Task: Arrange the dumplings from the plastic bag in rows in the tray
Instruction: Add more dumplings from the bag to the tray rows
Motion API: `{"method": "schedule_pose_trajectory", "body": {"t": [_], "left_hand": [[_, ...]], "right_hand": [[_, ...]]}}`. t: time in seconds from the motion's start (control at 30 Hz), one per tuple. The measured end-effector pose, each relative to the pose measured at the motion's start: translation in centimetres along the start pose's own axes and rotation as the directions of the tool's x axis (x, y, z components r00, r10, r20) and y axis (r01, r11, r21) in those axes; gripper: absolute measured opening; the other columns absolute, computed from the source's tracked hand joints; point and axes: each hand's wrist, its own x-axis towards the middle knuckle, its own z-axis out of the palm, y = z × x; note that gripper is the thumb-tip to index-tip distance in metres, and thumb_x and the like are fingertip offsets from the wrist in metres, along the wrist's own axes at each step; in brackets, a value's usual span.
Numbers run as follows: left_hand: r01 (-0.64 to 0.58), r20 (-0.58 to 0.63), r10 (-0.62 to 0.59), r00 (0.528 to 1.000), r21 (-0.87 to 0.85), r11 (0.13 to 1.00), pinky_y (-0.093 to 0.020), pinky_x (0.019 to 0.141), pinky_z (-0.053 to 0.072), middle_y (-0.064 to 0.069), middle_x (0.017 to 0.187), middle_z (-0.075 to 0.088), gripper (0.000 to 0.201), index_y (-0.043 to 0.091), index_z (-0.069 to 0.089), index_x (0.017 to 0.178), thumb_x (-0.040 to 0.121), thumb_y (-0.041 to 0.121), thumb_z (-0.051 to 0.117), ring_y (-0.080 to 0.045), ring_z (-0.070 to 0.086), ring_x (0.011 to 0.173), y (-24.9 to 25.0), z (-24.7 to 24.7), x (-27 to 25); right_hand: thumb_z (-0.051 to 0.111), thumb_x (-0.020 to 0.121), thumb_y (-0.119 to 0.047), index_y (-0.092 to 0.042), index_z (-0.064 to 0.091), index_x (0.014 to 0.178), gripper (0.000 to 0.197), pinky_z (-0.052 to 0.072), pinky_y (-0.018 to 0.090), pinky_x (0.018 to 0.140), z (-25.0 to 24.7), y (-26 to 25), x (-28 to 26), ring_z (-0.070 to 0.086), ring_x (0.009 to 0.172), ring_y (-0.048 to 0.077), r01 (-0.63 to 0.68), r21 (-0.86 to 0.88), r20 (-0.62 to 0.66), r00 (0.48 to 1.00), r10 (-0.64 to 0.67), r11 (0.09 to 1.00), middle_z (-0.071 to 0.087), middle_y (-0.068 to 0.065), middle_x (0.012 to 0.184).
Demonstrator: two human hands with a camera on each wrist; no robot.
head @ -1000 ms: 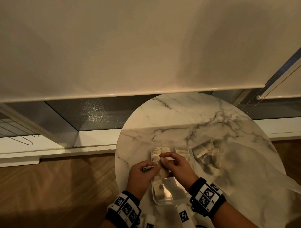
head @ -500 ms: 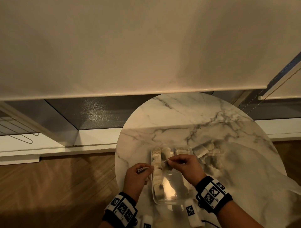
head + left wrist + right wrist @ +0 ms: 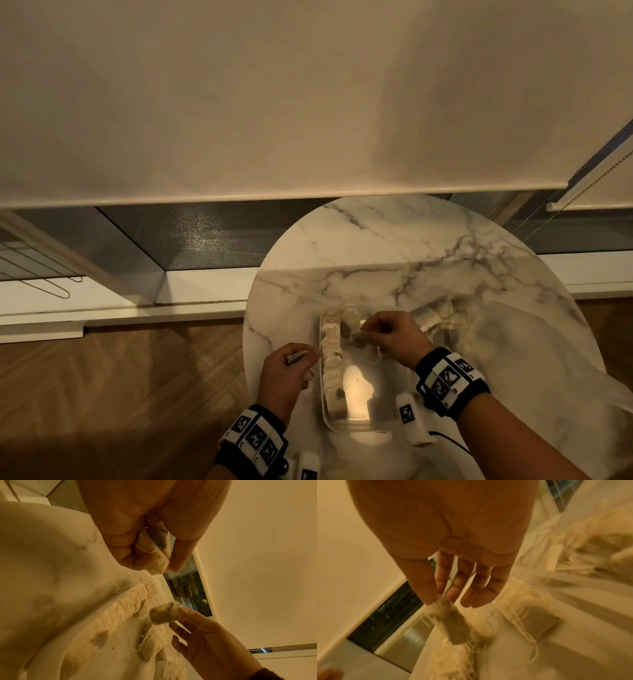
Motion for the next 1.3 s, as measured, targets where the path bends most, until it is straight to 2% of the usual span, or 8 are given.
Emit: {"method": "schedule_pose_trajectory", "body": {"t": [0.2, 0.33, 0.5, 0.6, 0.7, 0.93, 1.13, 1.3], "left_hand": [[0.056, -0.008, -0.057, 0.998, -0.091, 0.994, -0.027, 0.055, 0.044, -0.006, 0.067, 0.064, 0.002, 0.009, 0.074, 0.084, 0.085, 0.010, 0.075, -0.017, 0.056, 0.063, -0.2, -0.1, 0.3], [0.165, 0.004, -0.168, 0.986, -0.228, 0.960, -0.027, 0.055, 0.043, -0.006, 0.073, 0.064, 0.004, 0.008, 0.073, 0.090, 0.087, 0.011, 0.073, -0.016, 0.055, 0.063, -0.3, -0.3, 0.5], [0.229, -0.003, -0.243, 0.970, -0.321, 0.919, -0.026, 0.053, 0.043, -0.006, 0.072, 0.064, 0.010, 0.007, 0.071, 0.095, 0.088, 0.013, 0.073, -0.015, 0.055, 0.062, -0.6, -0.7, 0.9], [0.236, -0.009, -0.255, 0.967, -0.343, 0.909, -0.026, 0.053, 0.042, -0.005, 0.071, 0.064, 0.010, 0.008, 0.070, 0.095, 0.086, 0.013, 0.074, -0.015, 0.056, 0.060, -0.7, -0.8, 1.0], [0.231, -0.011, -0.251, 0.968, -0.351, 0.907, -0.026, 0.053, 0.041, -0.006, 0.071, 0.064, 0.011, 0.008, 0.070, 0.094, 0.086, 0.014, 0.074, -0.014, 0.056, 0.059, -0.7, -1.0, 1.0], [0.239, -0.012, -0.260, 0.965, -0.356, 0.903, -0.026, 0.054, 0.042, -0.005, 0.072, 0.064, 0.013, 0.008, 0.069, 0.095, 0.085, 0.015, 0.075, -0.014, 0.055, 0.060, -0.5, -1.2, 1.0], [0.241, -0.022, -0.267, 0.963, -0.365, 0.899, -0.025, 0.053, 0.041, -0.005, 0.072, 0.063, 0.013, 0.009, 0.068, 0.094, 0.085, 0.015, 0.075, -0.014, 0.055, 0.059, -0.5, -1.4, 0.9], [0.241, -0.026, -0.268, 0.963, -0.361, 0.901, -0.026, 0.054, 0.041, -0.004, 0.071, 0.064, 0.012, 0.010, 0.069, 0.093, 0.085, 0.016, 0.075, -0.014, 0.056, 0.059, -0.5, -1.3, 0.9]], "right_hand": [[0.076, 0.084, -0.026, -0.025, 0.074, 0.082, 0.003, 0.039, 0.008, 0.057, 0.1, 0.0, 1.0, 0.058, 0.067, 0.001, 0.021, -0.312, -0.106, 0.993, -0.057, 0.950, 0.066, -0.014, 0.073], [0.076, 0.083, -0.027, -0.028, 0.074, 0.081, 0.003, 0.045, 0.016, 0.064, 0.1, -0.4, 1.2, 0.060, 0.072, 0.003, 0.035, -0.352, 0.038, 0.999, -0.023, 0.935, 0.069, -0.012, 0.078], [0.070, 0.086, -0.026, -0.025, 0.073, 0.087, 0.003, 0.039, 0.017, 0.067, 0.5, -0.8, 1.8, 0.054, 0.076, 0.004, 0.088, -0.488, -0.016, 0.994, -0.110, 0.868, 0.065, -0.011, 0.087], [0.068, 0.086, -0.020, -0.023, 0.072, 0.085, 0.005, 0.042, 0.014, 0.065, 0.9, -1.1, 2.1, 0.060, 0.079, 0.009, 0.040, -0.475, 0.069, 0.998, -0.008, 0.879, 0.069, -0.007, 0.087], [0.068, 0.084, -0.016, -0.024, 0.071, 0.081, 0.009, 0.049, 0.018, 0.067, 1.2, -1.0, 2.4, 0.064, 0.080, 0.011, -0.005, -0.465, 0.118, 0.991, 0.067, 0.885, 0.070, -0.004, 0.086], [0.068, 0.088, -0.019, -0.019, 0.073, 0.088, 0.004, 0.046, 0.022, 0.071, 2.0, -0.6, 4.2, 0.064, 0.086, 0.018, -0.013, -0.528, 0.021, 0.999, 0.028, 0.849, 0.069, 0.003, 0.091], [0.064, 0.090, -0.016, -0.018, 0.073, 0.092, 0.009, 0.055, 0.031, 0.079, 2.4, -0.6, 5.3, 0.065, 0.090, 0.025, -0.060, -0.538, -0.064, 0.998, 0.030, 0.841, 0.070, 0.009, 0.097], [0.062, 0.090, -0.014, -0.017, 0.073, 0.091, 0.011, 0.053, 0.027, 0.075, 2.9, -0.3, 5.5, 0.065, 0.086, 0.022, -0.057, -0.507, -0.094, 0.996, 0.011, 0.860, 0.070, 0.007, 0.095]]}}
